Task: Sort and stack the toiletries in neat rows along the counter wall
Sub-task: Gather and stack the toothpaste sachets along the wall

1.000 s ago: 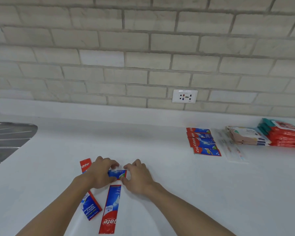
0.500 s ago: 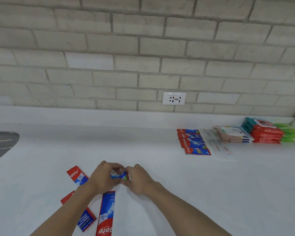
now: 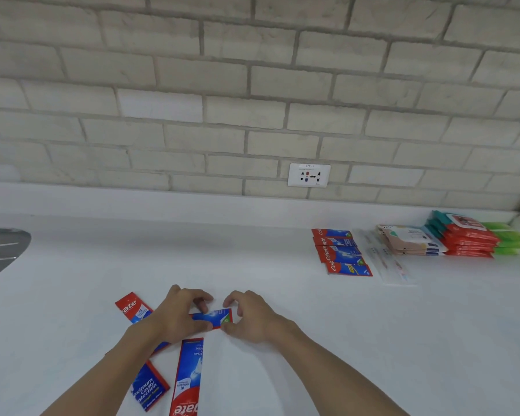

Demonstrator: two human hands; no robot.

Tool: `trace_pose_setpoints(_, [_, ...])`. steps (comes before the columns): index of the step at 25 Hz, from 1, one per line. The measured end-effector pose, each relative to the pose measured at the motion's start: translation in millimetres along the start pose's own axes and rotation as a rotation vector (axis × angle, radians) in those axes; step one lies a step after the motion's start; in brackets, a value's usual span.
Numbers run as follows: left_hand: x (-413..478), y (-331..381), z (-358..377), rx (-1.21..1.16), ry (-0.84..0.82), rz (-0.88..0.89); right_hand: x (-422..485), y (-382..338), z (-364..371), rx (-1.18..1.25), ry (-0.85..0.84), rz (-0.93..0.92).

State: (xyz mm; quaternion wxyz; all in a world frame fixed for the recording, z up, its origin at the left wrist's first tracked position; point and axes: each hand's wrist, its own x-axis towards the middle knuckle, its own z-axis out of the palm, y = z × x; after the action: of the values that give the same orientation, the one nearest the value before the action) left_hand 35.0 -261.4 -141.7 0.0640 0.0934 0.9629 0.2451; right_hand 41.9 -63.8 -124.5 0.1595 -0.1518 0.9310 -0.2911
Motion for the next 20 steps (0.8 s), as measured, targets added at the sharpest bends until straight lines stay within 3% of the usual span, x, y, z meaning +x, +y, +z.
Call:
trace_pose_setpoints(8, [-4, 12, 3, -0.014, -0.019, 0.073, -2, 5, -8, -0.072, -0.058, -0.004])
trace_pose_setpoints(13, [-12, 14, -3, 0.061, -0.074, 0.032, -8, 11, -6, -0.089, -0.072, 0.011])
trace_pose_setpoints(20, [-7, 25, 0, -0.01, -0.058, 0.049, -19, 25, -4, 0.205, 0.015, 0.04])
